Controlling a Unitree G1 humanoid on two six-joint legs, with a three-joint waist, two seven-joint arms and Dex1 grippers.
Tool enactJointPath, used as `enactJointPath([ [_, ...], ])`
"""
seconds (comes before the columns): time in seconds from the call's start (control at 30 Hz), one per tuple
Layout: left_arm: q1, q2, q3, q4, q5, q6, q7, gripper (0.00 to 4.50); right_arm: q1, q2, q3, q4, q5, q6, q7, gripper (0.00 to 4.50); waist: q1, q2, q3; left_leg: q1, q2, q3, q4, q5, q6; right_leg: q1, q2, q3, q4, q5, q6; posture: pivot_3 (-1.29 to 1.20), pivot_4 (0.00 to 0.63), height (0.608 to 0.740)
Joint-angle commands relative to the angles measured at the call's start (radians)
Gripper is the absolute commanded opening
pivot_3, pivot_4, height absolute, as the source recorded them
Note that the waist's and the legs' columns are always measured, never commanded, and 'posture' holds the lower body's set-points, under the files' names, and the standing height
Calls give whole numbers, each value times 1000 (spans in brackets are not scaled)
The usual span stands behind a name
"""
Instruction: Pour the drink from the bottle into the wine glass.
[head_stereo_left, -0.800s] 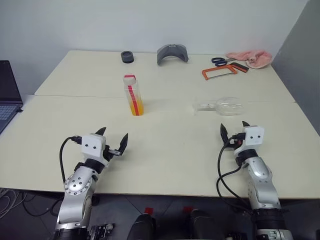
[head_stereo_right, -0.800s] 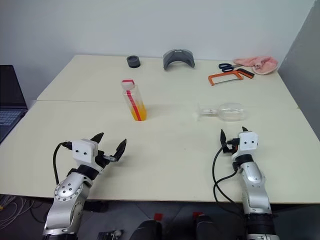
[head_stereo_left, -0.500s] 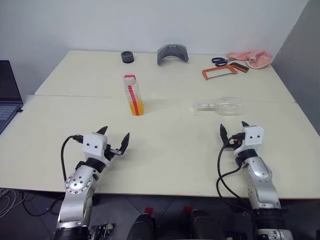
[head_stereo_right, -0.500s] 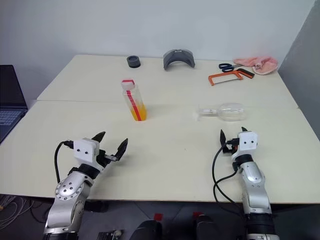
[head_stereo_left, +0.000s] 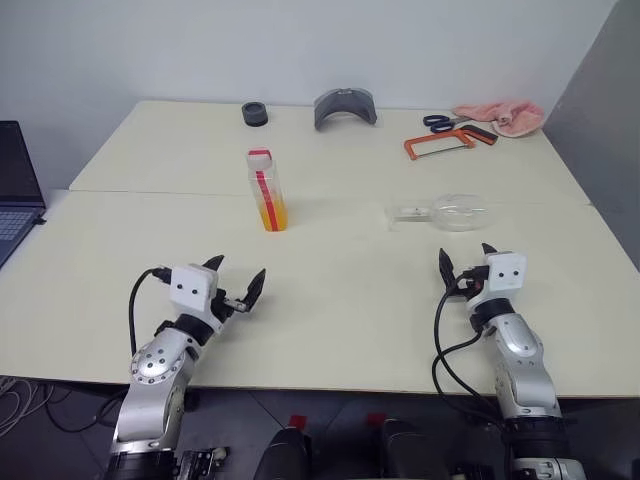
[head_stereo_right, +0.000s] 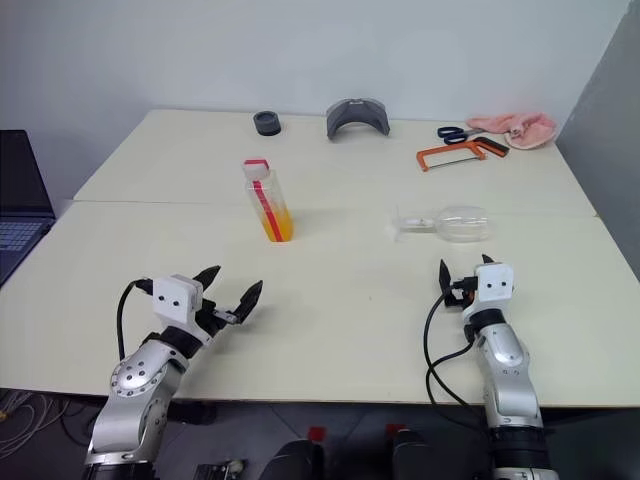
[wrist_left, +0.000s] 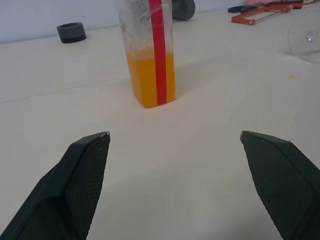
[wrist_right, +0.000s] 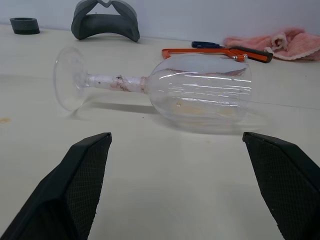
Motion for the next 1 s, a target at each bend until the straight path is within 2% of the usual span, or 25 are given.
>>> enactJointPath([
  [0.03,-16,4,17,-20,-14,-13,-4,4482,-6,3,-3,-31,20,-12,7,4500,0,0,0,0,0,0,0,0,0,0,0,0,0,0,0,0,150,740],
  [0.23,-40,-15,11,-19,-10,-11,19,4482,-8,9,7,-34,29,-20,28,4500,0,0,0,0,0,0,0,0,0,0,0,0,0,0,0,0,150,740],
  [0.4,-114,-37,12,13,33,10,104,4482,-9,-44,90,-143,100,34,212,4500,-1,0,0,0,-2,0,0,0,0,0,0,0,0,0,0,0,150,740],
  [0.47,-175,-52,3,41,48,31,141,4482,-17,-105,150,-257,170,143,331,4500,0,0,0,0,-1,0,0,0,0,0,0,0,0,0,0,0,150,740],
  [0.57,-247,-74,-4,88,59,58,181,4482,-36,-170,191,-352,242,262,418,4500,1,0,0,0,-2,-1,1,0,0,0,0,-1,0,0,0,0,150,740],
  [0.73,-332,-88,-32,169,93,69,201,4482,-62,-228,212,-431,314,391,482,4500,2,-1,0,-1,-3,-3,1,0,0,0,0,-2,0,0,0,0,150,740],
  [1.0,-472,-119,-56,302,132,51,246,4482,-97,-239,187,-429,348,447,495,4500,2,-1,0,-1,-4,-3,2,0,0,0,0,-2,0,0,0,0,150,740],
])
